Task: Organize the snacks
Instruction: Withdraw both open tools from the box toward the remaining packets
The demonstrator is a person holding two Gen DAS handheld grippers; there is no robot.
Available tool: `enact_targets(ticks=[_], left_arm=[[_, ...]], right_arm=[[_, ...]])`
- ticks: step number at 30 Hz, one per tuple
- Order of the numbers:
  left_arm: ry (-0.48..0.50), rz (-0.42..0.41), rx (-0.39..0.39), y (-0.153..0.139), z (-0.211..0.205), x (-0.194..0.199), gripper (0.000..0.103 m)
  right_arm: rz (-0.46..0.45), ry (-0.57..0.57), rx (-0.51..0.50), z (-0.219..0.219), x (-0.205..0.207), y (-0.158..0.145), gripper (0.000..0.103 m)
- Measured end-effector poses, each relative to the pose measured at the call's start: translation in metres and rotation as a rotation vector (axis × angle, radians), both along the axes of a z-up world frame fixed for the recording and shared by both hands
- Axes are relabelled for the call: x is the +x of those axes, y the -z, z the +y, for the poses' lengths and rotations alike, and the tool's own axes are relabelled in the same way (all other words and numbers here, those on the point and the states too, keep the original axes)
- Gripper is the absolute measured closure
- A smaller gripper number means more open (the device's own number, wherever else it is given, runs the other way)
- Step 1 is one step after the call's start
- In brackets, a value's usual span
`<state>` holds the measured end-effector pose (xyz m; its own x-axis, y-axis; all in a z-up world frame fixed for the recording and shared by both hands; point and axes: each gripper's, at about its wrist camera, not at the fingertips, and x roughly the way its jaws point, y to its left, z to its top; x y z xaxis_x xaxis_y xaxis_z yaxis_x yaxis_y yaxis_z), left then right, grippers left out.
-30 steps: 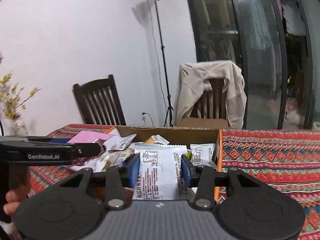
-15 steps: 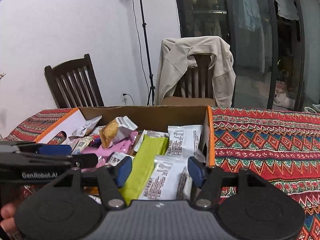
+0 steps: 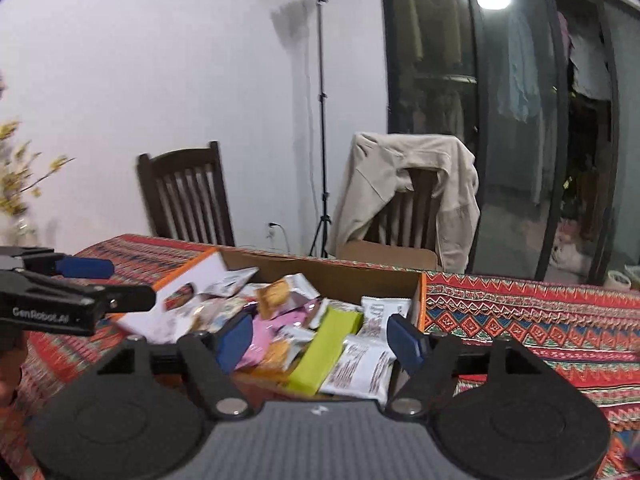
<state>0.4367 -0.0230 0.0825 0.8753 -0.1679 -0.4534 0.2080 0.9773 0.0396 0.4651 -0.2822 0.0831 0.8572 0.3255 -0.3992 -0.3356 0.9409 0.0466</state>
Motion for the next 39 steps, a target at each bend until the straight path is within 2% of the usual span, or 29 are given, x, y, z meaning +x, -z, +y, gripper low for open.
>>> enact_targets(ticks=[5,11,15,21,24,30,39], left_arm=[[-0.021,0.0,0.049,0.017,0.009,-0.072,0.015],[-0.092,0.04,-0.049,0.037,0.025,-0.144,0.013],[-0.127,0.081,-0.08,0.052,0.032,-0.179,0.012],[-0.16,0.122,-0.041,0.072,0.035,-0.209,0.012],[-0.157,0.144,-0.071,0.077,0.036,-0.219,0.012],[-0.15,0.125,-0.083,0.075,0.036,-0.233,0.012],[-0.166,0.127,-0.1,0.075,0.04,-0.235,0.012]], right_arm=[[-0.01,-0.015,-0.021,-0.003,-0.068,-0.006,0.023],[0.01,-0.013,-0.027,0.0,-0.142,0.009,0.021],[0.049,0.012,-0.029,0.005,-0.184,0.031,0.021],[0.153,-0.004,-0.006,0.014,-0.233,0.073,0.021],[0.19,0.012,0.029,0.017,-0.249,0.085,0.021],[0.185,0.026,0.033,0.02,-0.269,0.088,0.021],[0.174,0.038,0.035,0.023,-0.271,0.085,0.021]])
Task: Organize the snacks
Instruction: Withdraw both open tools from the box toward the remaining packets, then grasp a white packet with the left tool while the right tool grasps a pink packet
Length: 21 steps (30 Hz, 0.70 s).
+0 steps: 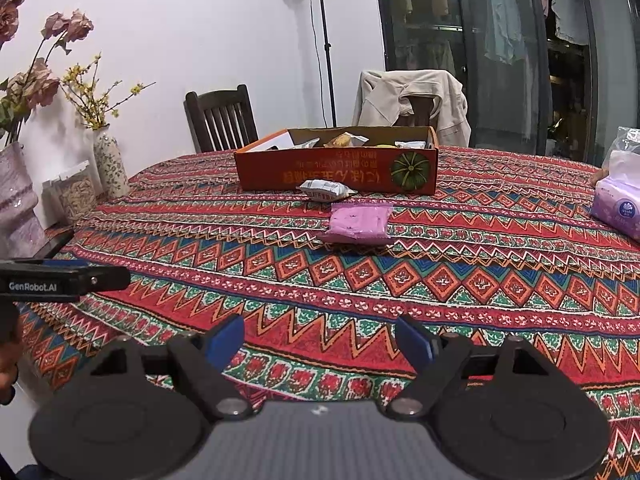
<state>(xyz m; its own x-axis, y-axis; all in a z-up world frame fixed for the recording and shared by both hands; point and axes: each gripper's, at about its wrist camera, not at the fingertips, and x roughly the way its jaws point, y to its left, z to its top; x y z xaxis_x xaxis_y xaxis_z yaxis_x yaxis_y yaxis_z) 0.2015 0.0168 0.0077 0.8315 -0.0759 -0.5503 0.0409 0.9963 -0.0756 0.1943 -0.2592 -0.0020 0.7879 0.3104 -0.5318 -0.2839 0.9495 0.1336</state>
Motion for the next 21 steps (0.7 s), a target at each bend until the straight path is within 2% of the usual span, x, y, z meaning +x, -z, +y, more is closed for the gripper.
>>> enact_targets(ticks=[12,21], left_arm=[[0.0,0.017,-0.022,0.001,0.004,0.021,0.012],[0.024,0.001,-0.012,-0.005,-0.001,0.072,0.012]], right_arm=[[-0.001,0.017,0.006,0.002,0.018,-0.001,0.021],[-0.023,0.006,-0.008,0.008,0.069,-0.007,0.021]])
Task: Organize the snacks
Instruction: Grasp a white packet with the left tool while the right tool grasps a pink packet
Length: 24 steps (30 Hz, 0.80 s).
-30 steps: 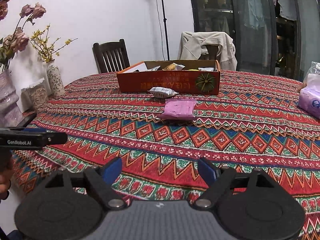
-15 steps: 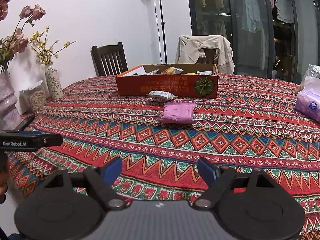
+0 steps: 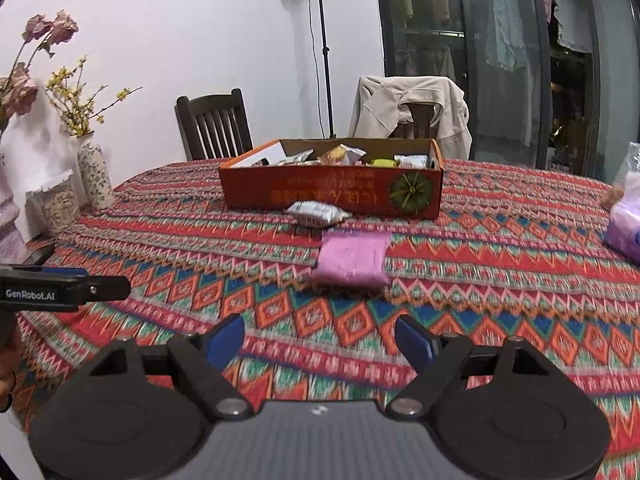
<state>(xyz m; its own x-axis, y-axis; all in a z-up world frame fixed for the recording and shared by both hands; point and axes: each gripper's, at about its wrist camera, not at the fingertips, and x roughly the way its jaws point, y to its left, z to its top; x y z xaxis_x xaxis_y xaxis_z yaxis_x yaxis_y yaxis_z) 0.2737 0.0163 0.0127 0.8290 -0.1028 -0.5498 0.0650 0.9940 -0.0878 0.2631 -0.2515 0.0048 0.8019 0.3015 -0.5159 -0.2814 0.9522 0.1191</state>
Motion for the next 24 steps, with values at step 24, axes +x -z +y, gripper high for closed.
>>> enact_targets(ticks=[24], left_arm=[[0.217,0.14,0.052,0.018,-0.104,0.213,0.012]], right_arm=[[0.097,0.156,-0.049,-0.019,0.131,0.034,0.042]])
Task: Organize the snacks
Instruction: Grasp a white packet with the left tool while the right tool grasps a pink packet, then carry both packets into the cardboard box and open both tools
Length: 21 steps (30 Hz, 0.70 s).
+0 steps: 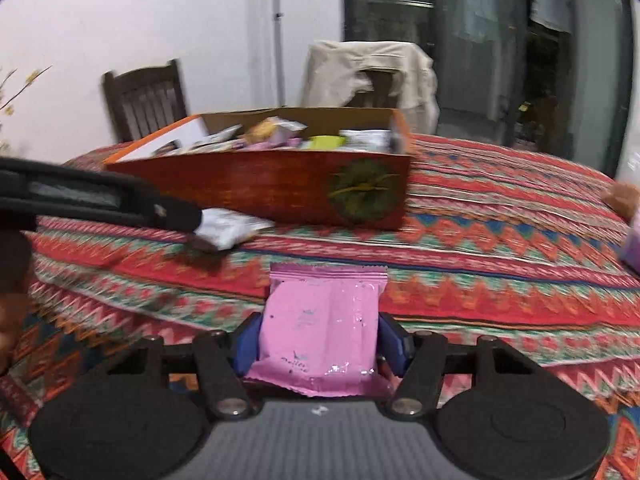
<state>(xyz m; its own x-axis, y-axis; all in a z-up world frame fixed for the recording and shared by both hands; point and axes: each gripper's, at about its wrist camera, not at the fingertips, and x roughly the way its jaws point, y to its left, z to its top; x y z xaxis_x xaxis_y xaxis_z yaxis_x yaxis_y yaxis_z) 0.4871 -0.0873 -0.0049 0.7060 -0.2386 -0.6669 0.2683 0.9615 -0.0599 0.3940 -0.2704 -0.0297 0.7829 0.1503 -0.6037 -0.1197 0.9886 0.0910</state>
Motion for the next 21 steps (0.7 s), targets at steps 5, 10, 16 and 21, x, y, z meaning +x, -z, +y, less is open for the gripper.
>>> enact_targets(ticks=[5,10,16,21], left_arm=[[-0.015,0.032,0.028,0.013,-0.01,0.022,0.053],[0.006,0.038,-0.016,0.005,0.002,-0.007,0.058],[-0.064,-0.043,-0.062,-0.014,0.037,-0.095,0.058],[-0.169,-0.072,-0.128,-0.026,0.065,-0.16,0.058]], right_arm=[[-0.012,0.013,0.025,-0.018,-0.01,-0.004,0.042],[-0.013,-0.019,0.043,-0.017,-0.021,-0.004,0.042],[-0.026,-0.082,0.064,-0.004,-0.046,-0.009,0.042],[-0.029,-0.115,0.081,0.006,-0.07,-0.013,0.042]])
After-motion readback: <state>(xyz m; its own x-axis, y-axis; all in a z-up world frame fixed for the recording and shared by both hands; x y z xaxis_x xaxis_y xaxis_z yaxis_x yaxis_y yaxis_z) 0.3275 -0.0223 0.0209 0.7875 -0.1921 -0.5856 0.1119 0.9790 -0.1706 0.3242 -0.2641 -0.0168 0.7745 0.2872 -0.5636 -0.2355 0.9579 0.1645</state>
